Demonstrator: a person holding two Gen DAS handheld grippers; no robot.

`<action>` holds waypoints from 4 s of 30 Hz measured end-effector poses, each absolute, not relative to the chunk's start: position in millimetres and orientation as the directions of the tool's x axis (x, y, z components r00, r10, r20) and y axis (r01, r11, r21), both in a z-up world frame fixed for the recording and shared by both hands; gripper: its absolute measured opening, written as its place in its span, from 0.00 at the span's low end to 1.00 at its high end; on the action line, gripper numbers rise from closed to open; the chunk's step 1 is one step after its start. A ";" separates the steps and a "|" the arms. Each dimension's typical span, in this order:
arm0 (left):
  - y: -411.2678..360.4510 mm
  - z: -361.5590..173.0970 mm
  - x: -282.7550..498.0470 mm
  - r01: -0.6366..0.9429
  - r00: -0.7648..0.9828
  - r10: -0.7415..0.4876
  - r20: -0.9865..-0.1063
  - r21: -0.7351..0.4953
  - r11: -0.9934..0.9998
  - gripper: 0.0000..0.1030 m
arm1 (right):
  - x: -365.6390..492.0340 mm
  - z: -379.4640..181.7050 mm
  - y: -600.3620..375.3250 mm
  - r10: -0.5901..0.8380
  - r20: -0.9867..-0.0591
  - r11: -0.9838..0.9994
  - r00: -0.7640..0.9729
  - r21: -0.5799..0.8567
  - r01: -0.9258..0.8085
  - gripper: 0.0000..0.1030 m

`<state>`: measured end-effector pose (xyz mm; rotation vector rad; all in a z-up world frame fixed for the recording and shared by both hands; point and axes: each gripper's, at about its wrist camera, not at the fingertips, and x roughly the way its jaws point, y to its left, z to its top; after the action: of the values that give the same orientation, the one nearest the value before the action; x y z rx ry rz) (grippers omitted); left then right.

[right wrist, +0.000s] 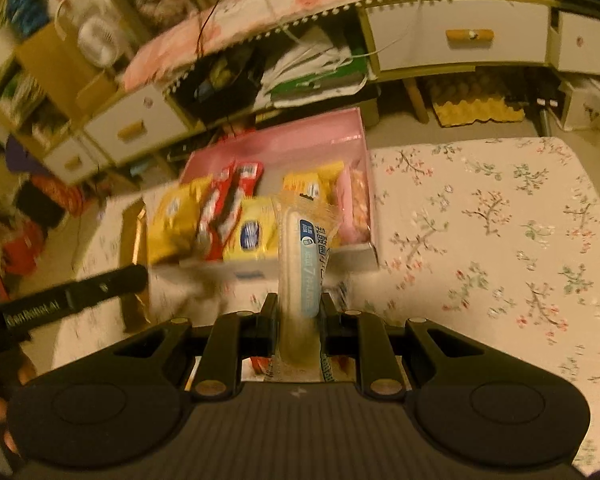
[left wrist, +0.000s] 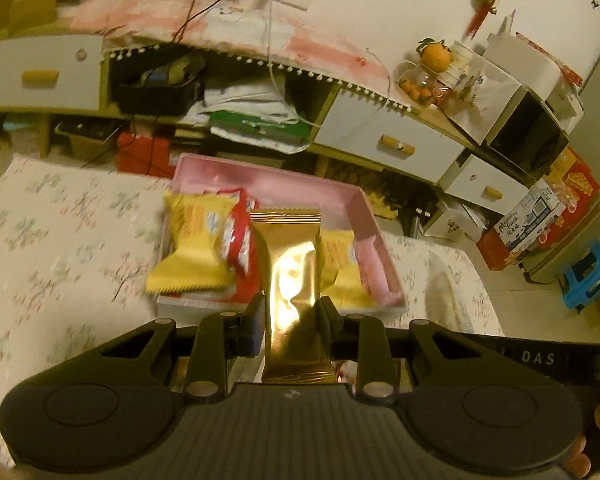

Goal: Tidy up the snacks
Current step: 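Carry both snacks over the pink box and open both tools inside, then withdraw both tools from the box back toward the snack pile, then grasp the white Coconut Kernel bag with the left tool while the right tool grasps a brown pastry pack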

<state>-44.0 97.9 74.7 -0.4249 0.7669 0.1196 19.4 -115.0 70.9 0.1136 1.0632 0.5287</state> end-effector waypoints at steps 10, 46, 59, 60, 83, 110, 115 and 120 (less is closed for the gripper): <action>109.7 55.0 -0.4 -0.240 0.713 -0.030 -0.701 -0.284 0.928 0.31 | 56.1 48.1 -90.0 0.535 -0.743 0.845 0.402 0.464 -0.267 0.17; 123.3 96.8 -38.9 -0.317 0.732 0.023 -0.681 -0.310 0.896 0.48 | 43.0 92.3 -82.8 0.553 -0.713 0.833 0.431 0.481 -0.272 0.33; 97.0 100.6 -118.2 -0.287 0.683 0.013 -0.730 -0.253 0.924 0.55 | -34.7 129.6 -100.8 0.512 -0.758 0.851 0.404 0.385 -0.358 0.45; 94.3 98.8 -123.6 -0.275 0.682 -0.003 -0.732 -0.259 0.926 0.57 | -39.2 129.7 -101.7 0.511 -0.760 0.850 0.402 0.378 -0.366 0.47; 33.6 -7.8 -113.7 -0.229 0.418 -0.004 -0.908 -0.109 0.967 0.78 | -48.6 102.8 -121.0 0.407 -0.820 0.885 0.403 0.244 -0.397 0.57; 76.3 67.0 -135.9 -0.230 0.631 -0.120 -0.766 -0.333 0.915 0.47 | -45.5 67.8 -111.6 0.377 -0.878 0.859 0.293 0.213 -0.465 0.58; 90.8 71.6 -135.6 -0.278 0.644 -0.103 -0.758 -0.357 0.892 0.47 | -60.0 49.5 -89.1 0.339 -0.908 0.781 0.244 0.127 -0.612 0.58; 97.5 74.7 -138.3 -0.298 0.653 -0.094 -0.752 -0.369 0.880 0.48 | -73.0 27.3 -69.2 0.281 -0.932 0.694 0.228 0.034 -0.719 0.58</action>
<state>-138.3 97.5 74.7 -0.4956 0.8610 0.1209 -73.0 -69.2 27.3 -0.4542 1.1468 0.7226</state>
